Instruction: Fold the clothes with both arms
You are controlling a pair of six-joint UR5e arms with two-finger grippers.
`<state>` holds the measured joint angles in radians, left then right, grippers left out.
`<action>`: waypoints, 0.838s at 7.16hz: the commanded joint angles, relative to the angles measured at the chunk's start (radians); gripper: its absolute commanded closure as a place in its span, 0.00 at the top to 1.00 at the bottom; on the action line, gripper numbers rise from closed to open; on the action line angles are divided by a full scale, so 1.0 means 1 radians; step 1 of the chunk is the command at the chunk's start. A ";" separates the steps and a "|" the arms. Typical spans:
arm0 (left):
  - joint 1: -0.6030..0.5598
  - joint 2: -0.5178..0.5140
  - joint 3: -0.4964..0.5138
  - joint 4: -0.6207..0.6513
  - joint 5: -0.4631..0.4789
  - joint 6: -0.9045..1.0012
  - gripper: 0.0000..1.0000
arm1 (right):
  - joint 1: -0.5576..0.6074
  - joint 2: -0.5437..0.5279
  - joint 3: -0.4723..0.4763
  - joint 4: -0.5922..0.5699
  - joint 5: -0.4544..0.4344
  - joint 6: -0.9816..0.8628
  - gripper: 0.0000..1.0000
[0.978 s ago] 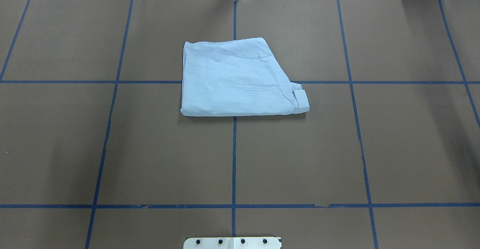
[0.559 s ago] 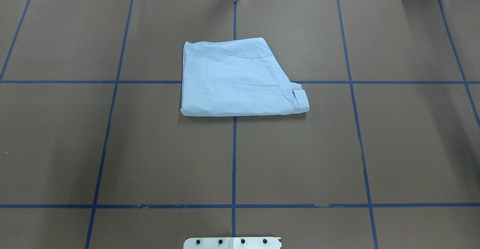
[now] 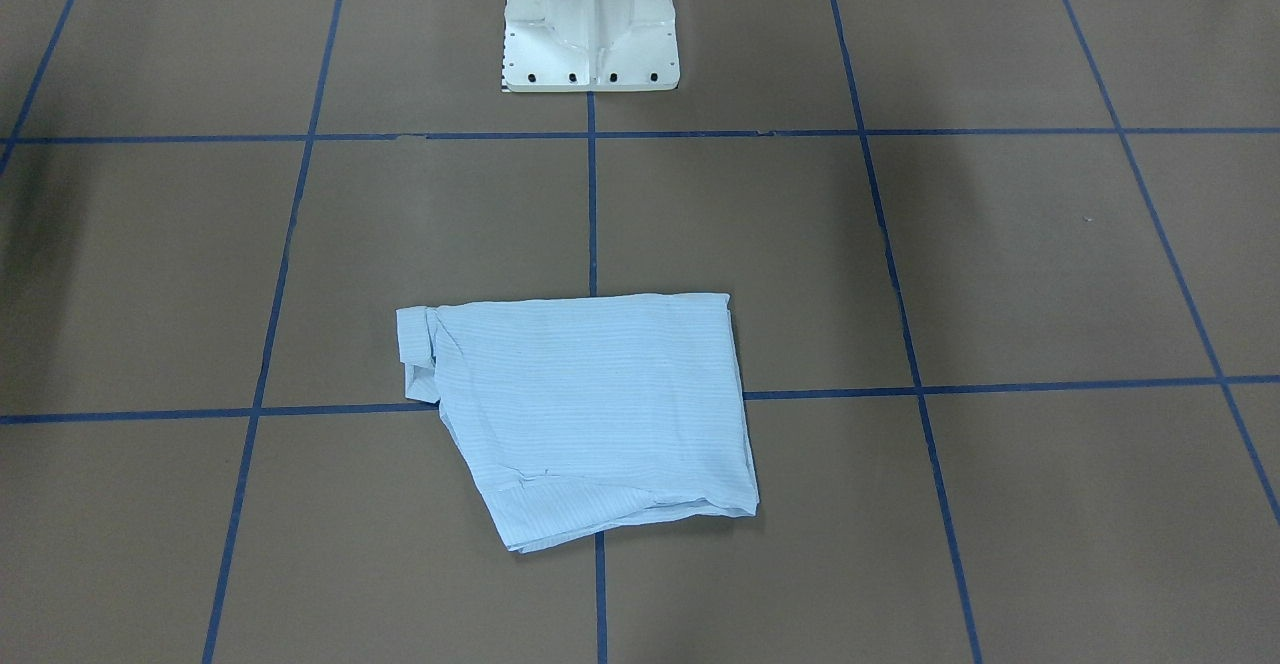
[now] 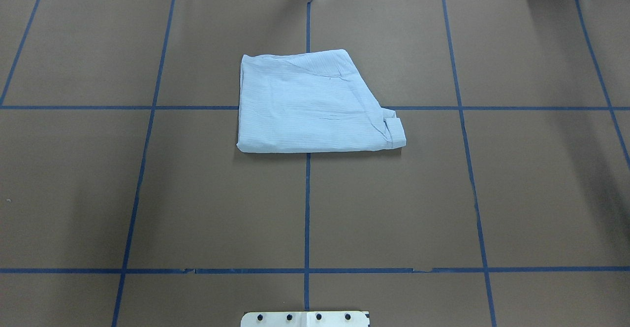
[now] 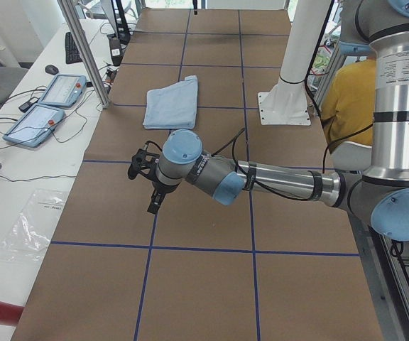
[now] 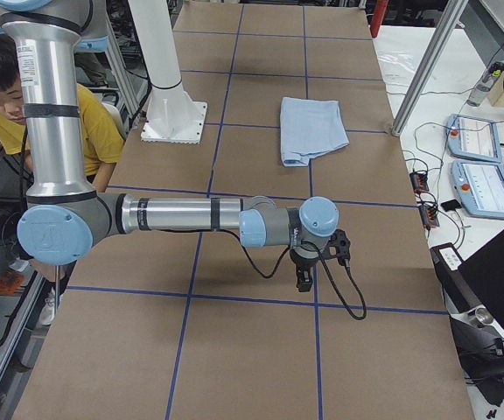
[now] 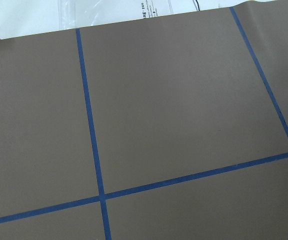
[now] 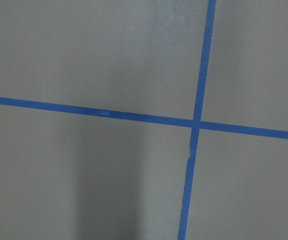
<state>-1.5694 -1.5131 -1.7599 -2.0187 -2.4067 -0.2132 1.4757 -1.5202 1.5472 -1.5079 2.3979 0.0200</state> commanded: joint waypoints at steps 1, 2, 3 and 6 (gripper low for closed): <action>0.000 0.001 -0.001 -0.002 0.000 0.000 1.00 | 0.000 0.000 -0.001 0.000 0.004 0.000 1.00; 0.000 -0.001 -0.001 -0.002 0.000 0.000 1.00 | -0.003 0.000 -0.001 0.000 0.004 0.000 1.00; 0.000 0.001 -0.001 -0.003 0.000 0.000 1.00 | -0.003 0.000 -0.001 0.002 0.004 0.000 1.00; 0.006 0.002 0.000 -0.026 0.000 0.002 1.00 | -0.006 0.002 -0.001 0.002 0.004 0.000 1.00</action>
